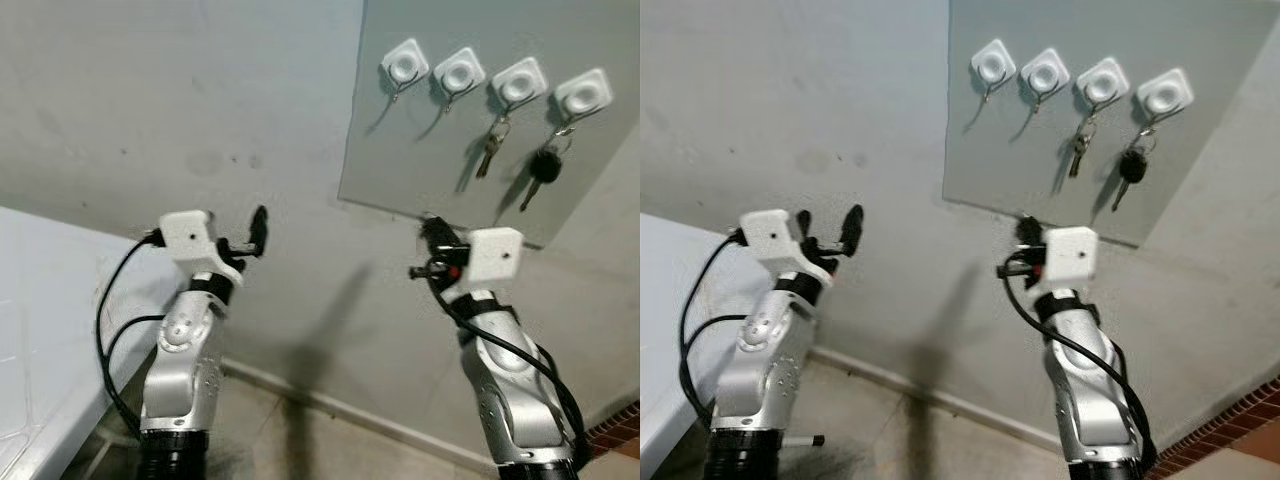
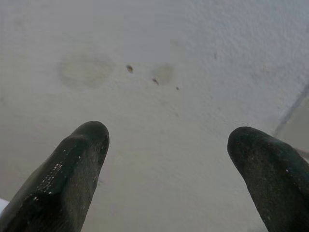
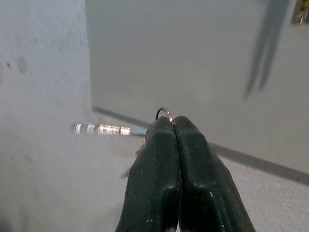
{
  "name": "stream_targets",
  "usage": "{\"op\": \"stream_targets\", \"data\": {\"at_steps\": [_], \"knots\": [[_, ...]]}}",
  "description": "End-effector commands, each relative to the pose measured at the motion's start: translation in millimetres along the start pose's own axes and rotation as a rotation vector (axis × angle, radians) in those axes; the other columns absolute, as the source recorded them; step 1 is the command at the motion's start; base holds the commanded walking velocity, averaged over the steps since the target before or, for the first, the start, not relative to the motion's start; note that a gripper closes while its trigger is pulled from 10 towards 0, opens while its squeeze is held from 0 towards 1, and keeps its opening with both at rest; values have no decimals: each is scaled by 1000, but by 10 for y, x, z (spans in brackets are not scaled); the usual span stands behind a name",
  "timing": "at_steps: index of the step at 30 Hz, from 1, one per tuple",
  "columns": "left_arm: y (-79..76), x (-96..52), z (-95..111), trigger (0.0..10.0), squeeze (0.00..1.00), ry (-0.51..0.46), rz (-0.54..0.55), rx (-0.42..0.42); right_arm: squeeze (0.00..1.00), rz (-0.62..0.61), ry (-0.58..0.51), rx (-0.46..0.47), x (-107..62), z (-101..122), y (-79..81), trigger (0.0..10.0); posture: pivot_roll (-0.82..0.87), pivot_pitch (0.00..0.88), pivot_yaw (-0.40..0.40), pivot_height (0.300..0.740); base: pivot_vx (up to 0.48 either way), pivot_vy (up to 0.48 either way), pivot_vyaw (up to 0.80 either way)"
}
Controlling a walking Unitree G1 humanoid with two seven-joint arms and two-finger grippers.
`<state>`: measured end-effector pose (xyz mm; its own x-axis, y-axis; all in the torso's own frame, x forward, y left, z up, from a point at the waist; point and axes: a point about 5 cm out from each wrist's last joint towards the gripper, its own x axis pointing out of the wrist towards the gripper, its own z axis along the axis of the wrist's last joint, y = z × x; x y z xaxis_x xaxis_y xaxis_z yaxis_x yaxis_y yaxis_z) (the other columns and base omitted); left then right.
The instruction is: Hang keys on a hook
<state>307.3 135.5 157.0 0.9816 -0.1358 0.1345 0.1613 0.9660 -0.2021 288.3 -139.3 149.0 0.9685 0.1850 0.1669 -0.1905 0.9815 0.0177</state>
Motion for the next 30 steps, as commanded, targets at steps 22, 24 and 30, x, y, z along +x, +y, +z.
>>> {"op": "stream_targets", "data": {"at_steps": [22, 24, 30], "knots": [[-628, 227, 340, 10000, 0, -84, -396, 140, 0, 134, -170, 29, 434, 346, 246, 10000, 12, 81, -27, 740, 0, 0, 0], [-657, 228, 366, 10000, 0, -91, -410, 139, 0, 136, -190, 35, 460, 386, 251, 10000, 13, 80, -26, 740, 0, 0, 0], [-733, 220, 428, 10000, 0, -109, -446, 139, 0, 124, -250, 46, 558, 521, 212, 10000, 16, 82, -22, 740, 0, 0, 0]]}}
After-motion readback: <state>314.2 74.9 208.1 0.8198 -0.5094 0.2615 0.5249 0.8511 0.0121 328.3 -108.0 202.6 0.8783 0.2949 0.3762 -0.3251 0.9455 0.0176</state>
